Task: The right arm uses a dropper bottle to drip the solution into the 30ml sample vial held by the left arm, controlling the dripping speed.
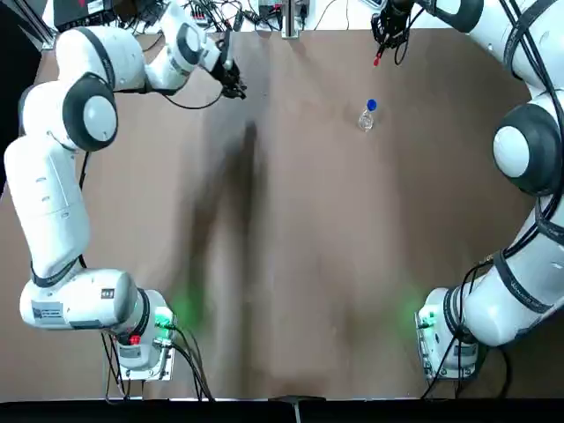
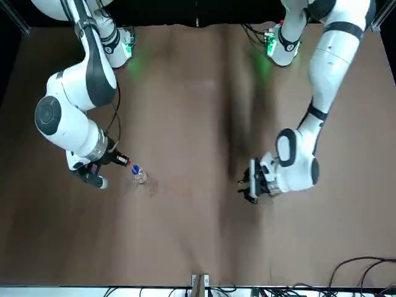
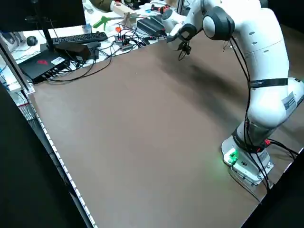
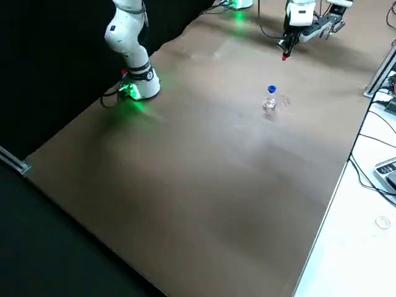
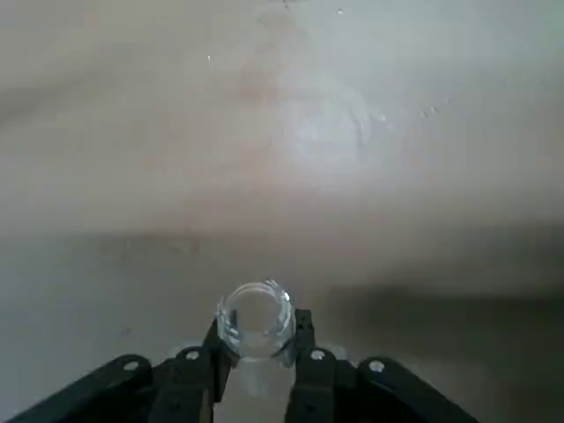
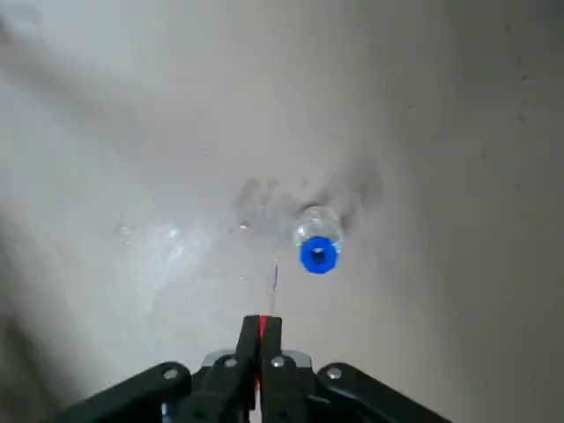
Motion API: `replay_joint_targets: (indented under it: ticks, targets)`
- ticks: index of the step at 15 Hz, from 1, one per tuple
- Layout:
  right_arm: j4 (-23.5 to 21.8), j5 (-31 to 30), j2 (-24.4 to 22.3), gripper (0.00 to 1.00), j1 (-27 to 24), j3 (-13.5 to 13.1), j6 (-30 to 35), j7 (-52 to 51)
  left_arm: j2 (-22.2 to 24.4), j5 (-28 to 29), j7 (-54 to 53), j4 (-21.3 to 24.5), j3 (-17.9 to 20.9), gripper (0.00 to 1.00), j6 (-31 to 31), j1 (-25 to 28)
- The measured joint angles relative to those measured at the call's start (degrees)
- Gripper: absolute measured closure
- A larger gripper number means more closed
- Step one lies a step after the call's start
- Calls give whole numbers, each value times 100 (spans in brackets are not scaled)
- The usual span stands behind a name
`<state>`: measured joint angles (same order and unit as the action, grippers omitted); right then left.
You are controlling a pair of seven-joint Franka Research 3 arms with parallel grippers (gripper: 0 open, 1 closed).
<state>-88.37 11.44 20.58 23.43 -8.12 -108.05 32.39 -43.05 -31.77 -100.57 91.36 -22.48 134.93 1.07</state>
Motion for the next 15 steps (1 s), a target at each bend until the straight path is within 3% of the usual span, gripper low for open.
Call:
replay_joint_targets:
  ticks: [9, 15]
  targets:
    - [-326, -306, 40, 97, -30, 6, 57, 4, -92, 0, -1714, 52, -38, 69, -1066, 1448]
    - [-354, -318, 39, 97, -8, 16, 55, 4, -423, -1, -2362, 81, -40, 69, -1212, 1832]
